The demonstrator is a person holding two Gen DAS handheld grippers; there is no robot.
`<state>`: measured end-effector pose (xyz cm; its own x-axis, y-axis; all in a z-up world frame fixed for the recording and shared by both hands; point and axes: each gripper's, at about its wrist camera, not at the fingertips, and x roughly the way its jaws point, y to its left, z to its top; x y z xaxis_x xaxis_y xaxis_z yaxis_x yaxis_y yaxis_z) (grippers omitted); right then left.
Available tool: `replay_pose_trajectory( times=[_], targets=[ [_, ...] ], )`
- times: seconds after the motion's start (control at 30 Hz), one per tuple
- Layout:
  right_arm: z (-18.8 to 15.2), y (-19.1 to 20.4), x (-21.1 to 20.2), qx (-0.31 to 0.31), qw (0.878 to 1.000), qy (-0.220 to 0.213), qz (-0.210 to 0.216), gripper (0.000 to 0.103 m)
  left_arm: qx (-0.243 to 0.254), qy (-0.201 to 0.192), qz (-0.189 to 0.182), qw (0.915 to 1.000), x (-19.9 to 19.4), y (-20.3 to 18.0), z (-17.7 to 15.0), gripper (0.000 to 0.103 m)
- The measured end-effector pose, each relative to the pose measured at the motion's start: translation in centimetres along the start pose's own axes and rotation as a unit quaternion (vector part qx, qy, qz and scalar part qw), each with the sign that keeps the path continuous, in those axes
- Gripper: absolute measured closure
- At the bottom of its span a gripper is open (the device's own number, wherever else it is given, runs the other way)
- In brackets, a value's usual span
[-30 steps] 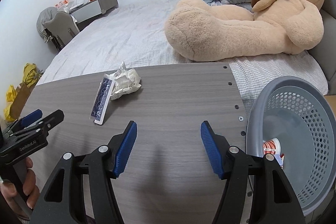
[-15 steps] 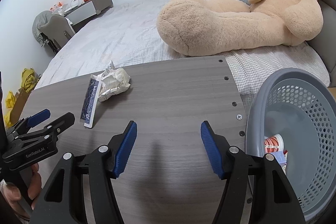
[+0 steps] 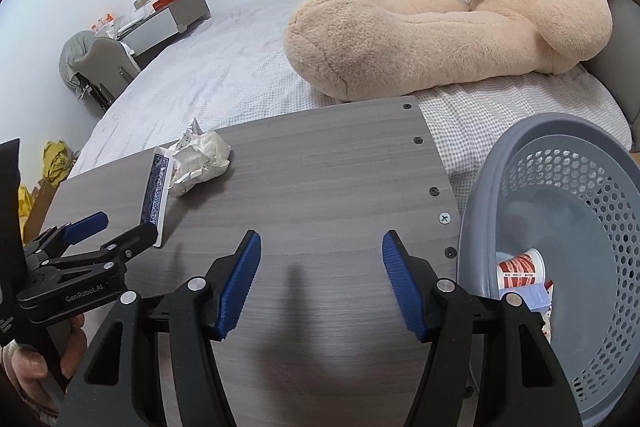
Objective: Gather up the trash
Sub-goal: 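Grasp the blue-backed playing-card pack with the left gripper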
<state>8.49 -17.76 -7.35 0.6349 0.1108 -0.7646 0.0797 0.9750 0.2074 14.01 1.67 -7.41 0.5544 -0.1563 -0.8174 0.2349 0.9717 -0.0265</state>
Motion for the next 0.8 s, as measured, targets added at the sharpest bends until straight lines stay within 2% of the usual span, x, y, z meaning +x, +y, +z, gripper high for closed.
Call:
replay_pose_trajectory(
  times=[0.23, 0.43, 0.53, 0.67, 0.8],
  targets=[
    [-0.2, -0.8, -0.1, 0.009, 1.0, -0.002, 0.003, 0.042, -0.004, 0.008, -0.002, 1.0, 1.8, -0.7, 1.0, 0.013],
    [-0.3, -1.3, -0.5, 0.017, 1.0, -0.006, 0.002, 0.042, -0.005, 0.014, -0.007, 0.9999, 2.4, -1.2, 1.4, 0.032],
    [-0.3, -1.3, -0.5, 0.018, 1.0, -0.006, 0.002, 0.042, -0.003, 0.016, -0.016, 0.9997, 2.3, -1.4, 1.4, 0.047],
    [-0.2, -1.1, -0.6, 0.016, 1.0, -0.006, 0.003, 0.042, 0.001, 0.017, -0.029, 0.9994, 2.0, -1.4, 1.2, 0.072],
    [-0.4, -0.7, -0.8, 0.011, 1.0, -0.007, 0.003, 0.042, -0.002, 0.014, -0.036, 0.9993, 1.4, -1.1, 0.9, 0.077]
  ],
)
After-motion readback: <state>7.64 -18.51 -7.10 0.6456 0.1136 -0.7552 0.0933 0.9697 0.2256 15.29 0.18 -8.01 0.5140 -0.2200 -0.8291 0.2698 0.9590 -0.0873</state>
